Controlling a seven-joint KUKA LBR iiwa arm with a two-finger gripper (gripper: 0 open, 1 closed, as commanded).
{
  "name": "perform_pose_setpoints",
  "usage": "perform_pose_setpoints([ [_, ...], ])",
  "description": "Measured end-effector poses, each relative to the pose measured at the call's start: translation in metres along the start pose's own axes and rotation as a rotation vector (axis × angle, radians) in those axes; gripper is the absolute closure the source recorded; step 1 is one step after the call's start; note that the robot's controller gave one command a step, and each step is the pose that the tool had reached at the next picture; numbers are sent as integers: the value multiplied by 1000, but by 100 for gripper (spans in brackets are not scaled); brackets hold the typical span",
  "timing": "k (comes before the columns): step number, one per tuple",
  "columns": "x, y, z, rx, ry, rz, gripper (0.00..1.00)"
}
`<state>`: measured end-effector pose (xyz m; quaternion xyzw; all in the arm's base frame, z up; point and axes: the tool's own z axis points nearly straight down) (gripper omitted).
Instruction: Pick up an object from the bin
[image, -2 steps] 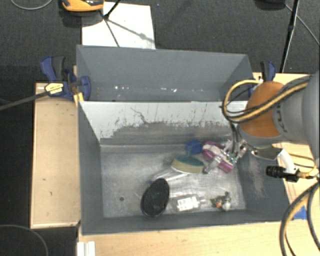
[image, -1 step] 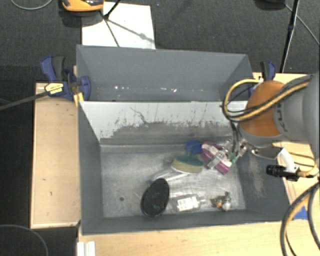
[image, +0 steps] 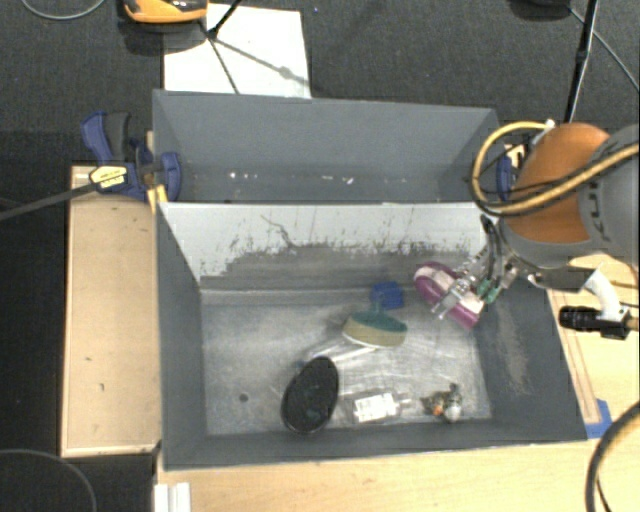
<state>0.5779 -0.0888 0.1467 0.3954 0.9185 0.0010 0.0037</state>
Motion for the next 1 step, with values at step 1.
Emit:
perform_pose_setpoints([
  [1, -1, 0, -28, 2, 3, -11, 100],
])
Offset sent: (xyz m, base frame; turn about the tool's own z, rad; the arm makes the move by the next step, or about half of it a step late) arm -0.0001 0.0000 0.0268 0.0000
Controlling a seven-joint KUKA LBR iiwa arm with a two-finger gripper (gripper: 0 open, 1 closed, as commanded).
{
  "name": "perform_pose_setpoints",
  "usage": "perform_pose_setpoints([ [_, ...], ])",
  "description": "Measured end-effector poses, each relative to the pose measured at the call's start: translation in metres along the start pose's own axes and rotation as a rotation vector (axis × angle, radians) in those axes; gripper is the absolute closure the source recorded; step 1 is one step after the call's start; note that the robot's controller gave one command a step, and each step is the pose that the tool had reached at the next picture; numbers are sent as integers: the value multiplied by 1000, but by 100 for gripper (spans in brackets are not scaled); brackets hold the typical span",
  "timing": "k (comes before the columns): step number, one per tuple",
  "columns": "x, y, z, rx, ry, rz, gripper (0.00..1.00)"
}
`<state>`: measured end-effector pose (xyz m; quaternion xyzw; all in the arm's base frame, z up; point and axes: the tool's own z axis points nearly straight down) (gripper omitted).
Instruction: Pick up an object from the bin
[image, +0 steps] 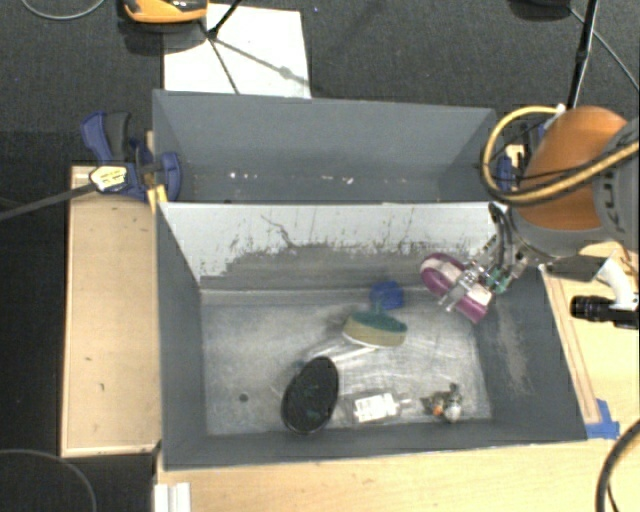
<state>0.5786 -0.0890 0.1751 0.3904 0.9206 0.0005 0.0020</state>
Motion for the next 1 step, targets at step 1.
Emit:
perform_pose_setpoints([
  [1, -1, 0, -1, 2, -1, -7, 100],
])
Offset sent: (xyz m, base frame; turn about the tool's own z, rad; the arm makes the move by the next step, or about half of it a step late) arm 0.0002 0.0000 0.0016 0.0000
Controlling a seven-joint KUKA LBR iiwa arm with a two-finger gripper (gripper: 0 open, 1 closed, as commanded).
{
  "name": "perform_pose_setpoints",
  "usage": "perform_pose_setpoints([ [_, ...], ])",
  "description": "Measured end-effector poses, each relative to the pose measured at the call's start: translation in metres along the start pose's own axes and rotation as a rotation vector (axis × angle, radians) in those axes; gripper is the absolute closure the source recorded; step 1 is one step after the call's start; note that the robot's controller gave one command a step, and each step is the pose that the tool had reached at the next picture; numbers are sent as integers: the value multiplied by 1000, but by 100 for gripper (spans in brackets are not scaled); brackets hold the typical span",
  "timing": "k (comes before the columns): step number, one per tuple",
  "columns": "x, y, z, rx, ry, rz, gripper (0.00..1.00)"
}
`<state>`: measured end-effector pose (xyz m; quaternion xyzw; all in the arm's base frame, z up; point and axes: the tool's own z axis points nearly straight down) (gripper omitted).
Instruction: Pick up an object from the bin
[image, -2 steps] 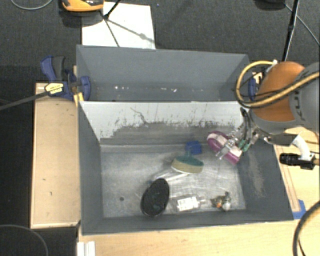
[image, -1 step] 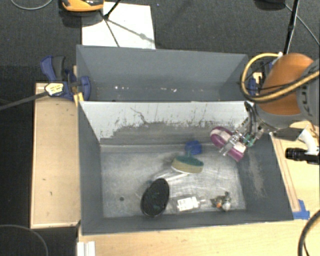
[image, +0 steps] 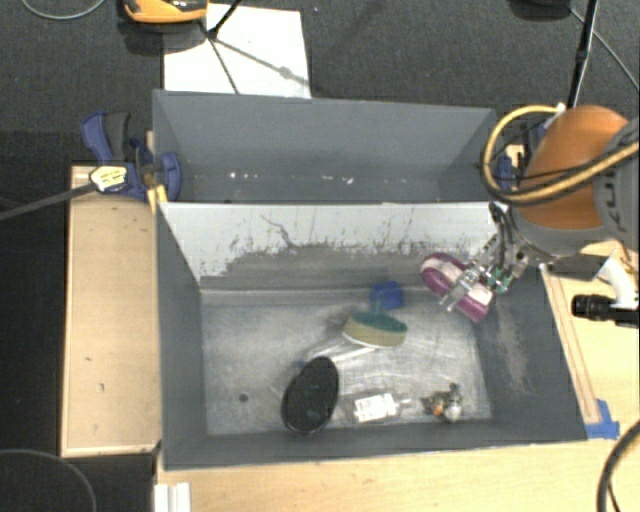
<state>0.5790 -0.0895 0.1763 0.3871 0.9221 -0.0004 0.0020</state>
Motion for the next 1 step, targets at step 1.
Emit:
perform_pose_setpoints([
  [1, -1, 0, -18, -1, 0, -7, 100],
])
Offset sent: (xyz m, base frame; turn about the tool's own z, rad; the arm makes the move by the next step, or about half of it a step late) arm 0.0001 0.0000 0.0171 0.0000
